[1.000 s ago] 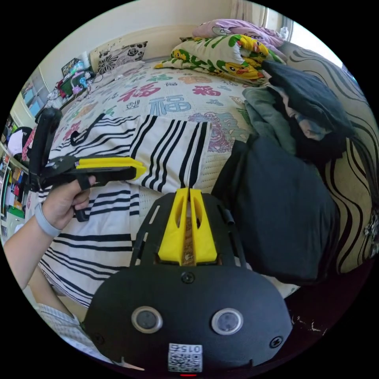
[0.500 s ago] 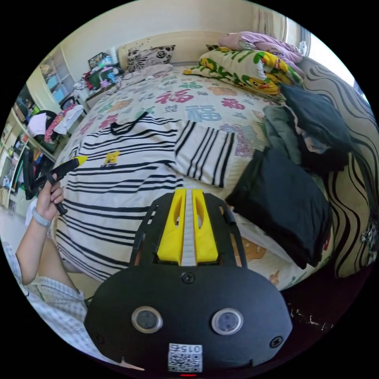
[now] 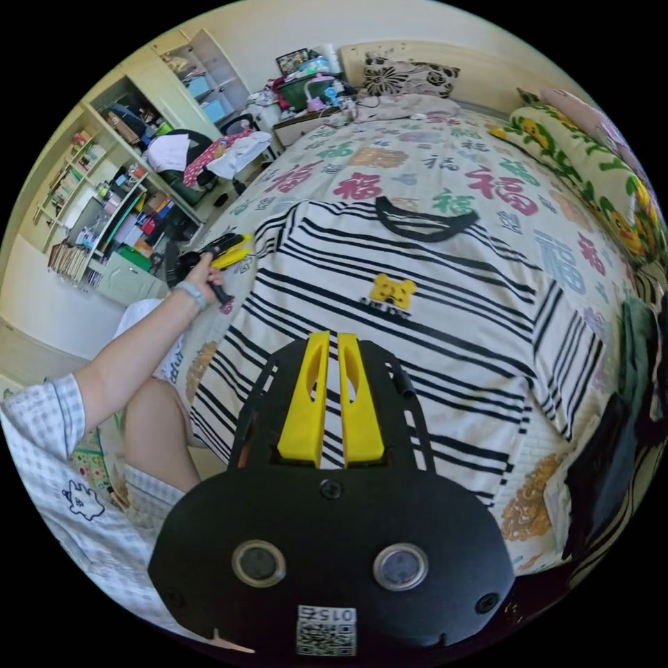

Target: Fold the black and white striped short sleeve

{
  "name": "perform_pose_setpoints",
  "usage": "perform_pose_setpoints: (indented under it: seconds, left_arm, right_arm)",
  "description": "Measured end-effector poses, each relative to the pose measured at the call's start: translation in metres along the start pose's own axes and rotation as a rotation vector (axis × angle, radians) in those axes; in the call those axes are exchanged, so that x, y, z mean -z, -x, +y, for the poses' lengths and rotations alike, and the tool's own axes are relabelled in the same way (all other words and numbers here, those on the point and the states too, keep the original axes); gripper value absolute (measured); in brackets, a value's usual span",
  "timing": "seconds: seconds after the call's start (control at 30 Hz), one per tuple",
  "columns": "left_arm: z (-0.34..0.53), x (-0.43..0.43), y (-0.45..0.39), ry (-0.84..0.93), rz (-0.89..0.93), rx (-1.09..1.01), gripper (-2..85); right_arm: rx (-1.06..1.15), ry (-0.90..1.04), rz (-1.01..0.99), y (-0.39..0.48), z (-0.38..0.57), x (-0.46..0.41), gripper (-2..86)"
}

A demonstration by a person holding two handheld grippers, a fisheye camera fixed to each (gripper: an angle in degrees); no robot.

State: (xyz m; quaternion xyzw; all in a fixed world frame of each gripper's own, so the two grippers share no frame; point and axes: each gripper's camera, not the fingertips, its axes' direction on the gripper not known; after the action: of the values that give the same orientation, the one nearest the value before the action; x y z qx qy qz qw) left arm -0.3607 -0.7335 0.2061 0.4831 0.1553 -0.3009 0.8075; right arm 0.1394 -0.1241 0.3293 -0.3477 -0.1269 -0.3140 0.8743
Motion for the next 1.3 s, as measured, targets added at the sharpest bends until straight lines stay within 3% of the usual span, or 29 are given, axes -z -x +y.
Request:
perform_pose_setpoints:
  seconds: [0.1,0.17,0.3,0.43,0.6,0.77,0.9,1.1,1.3]
  left_arm:
    - [-0.031,0.008,-0.037,-0.022,0.050,-0.043,1.5]
    - [-0.045,0.015,-0.058,0.081,0.124,-0.109,0.3]
    - [-0.005,0.120,-0.093,-0.130,0.089,-0.194,-0.4]
    - [0.048,0.200,-0.097,-0.204,0.074,-0.136,0.3]
    - [0.049,0.219,-0.098,-0.136,0.158,-0.003,5.5]
    - [0.038,0.240,-0.129,-0.123,0.180,-0.004,6.5]
    - [0.022,0.244,-0.154,-0.058,0.218,-0.031,1.4]
    - [0.008,0.282,-0.186,-0.146,0.212,-0.067,-0.2]
    - [0.018,0.280,-0.204,-0.140,0.099,-0.058,-0.4]
  right_arm:
    - [0.050,0.021,-0.024,0.033,-0.021,-0.030,2.2]
    - [0.085,0.030,-0.018,0.049,-0.034,-0.047,2.2]
    - [0.138,-0.005,-0.020,0.077,-0.077,-0.083,2.4]
    - [0.201,0.030,-0.016,0.119,-0.142,-0.141,4.2]
    - [0.258,0.185,-0.059,0.192,-0.209,-0.235,6.5]
    - [0.317,0.350,0.052,0.260,-0.238,-0.335,6.3]
    - [0.338,0.486,0.238,0.283,-0.239,-0.405,1.8]
    - [0.382,0.335,0.136,0.316,-0.250,-0.384,-0.9]
    - [0.517,0.354,0.280,0.351,-0.238,-0.391,-0.9]
